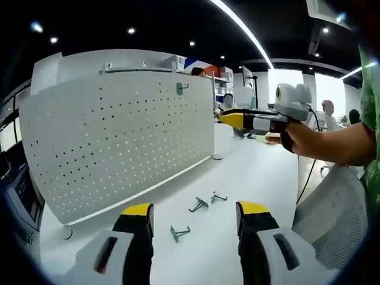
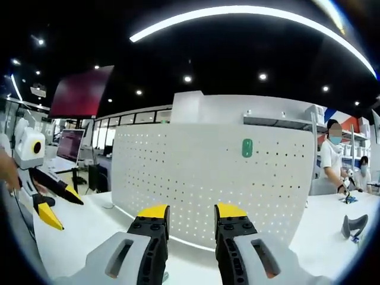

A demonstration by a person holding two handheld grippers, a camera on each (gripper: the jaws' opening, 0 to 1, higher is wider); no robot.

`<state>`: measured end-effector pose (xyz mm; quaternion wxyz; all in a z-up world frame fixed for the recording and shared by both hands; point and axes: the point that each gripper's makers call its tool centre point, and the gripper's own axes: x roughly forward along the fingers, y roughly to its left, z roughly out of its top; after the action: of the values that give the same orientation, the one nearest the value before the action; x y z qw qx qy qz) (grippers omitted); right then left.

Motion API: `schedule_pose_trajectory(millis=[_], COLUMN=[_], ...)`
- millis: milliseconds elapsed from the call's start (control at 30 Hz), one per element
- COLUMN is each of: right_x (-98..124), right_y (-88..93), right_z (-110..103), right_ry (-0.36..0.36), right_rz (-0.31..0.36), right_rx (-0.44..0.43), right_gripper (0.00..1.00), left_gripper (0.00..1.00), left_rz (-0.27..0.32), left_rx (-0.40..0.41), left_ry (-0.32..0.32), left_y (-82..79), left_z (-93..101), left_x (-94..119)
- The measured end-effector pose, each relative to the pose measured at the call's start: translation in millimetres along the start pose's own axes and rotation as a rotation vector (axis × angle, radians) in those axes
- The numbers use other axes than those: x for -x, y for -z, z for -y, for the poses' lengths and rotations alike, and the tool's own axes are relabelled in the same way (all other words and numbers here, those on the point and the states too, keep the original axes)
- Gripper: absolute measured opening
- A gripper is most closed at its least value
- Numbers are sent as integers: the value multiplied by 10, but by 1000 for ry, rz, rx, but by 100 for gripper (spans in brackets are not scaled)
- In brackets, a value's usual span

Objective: Insert the hook assembly into the mounting plate slot until the hook locks in place.

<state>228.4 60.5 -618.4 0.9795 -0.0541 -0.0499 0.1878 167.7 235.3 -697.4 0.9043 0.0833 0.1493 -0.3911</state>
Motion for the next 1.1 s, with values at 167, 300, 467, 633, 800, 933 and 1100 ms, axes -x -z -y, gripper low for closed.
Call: schedule_pose_trajectory(millis=[167, 300, 467, 633, 800, 933, 1100], right_x=[2, 1, 7, 26, 43, 45, 39], right_y=[15, 30, 52, 104, 150, 227, 300], right_z=[-3, -27, -62, -69, -77, -110, -176], right_ry=[0, -6, -22, -36, -47, -70, -111], right_rz=[-3, -7, -20, -42, -63, -97, -134], right_rx=[-1, -1, -2, -11, -17, -28, -33], right_gripper=[30, 29, 29, 29, 29, 29, 29], left_gripper=[53, 52, 51, 51, 50, 49, 48], left_rz=[-41, -73, -115, -141, -177, -193, -216], left_rx=[1, 9, 33, 56, 59, 56, 56], left_ry=[-7, -11, -4, -6, -4, 0, -2], left_y=[149, 265, 409, 516, 635, 683, 763], left_z=[-56, -106, -153, -204, -229, -236, -268], left_x=[-84, -171, -285, -374, -465, -535, -599])
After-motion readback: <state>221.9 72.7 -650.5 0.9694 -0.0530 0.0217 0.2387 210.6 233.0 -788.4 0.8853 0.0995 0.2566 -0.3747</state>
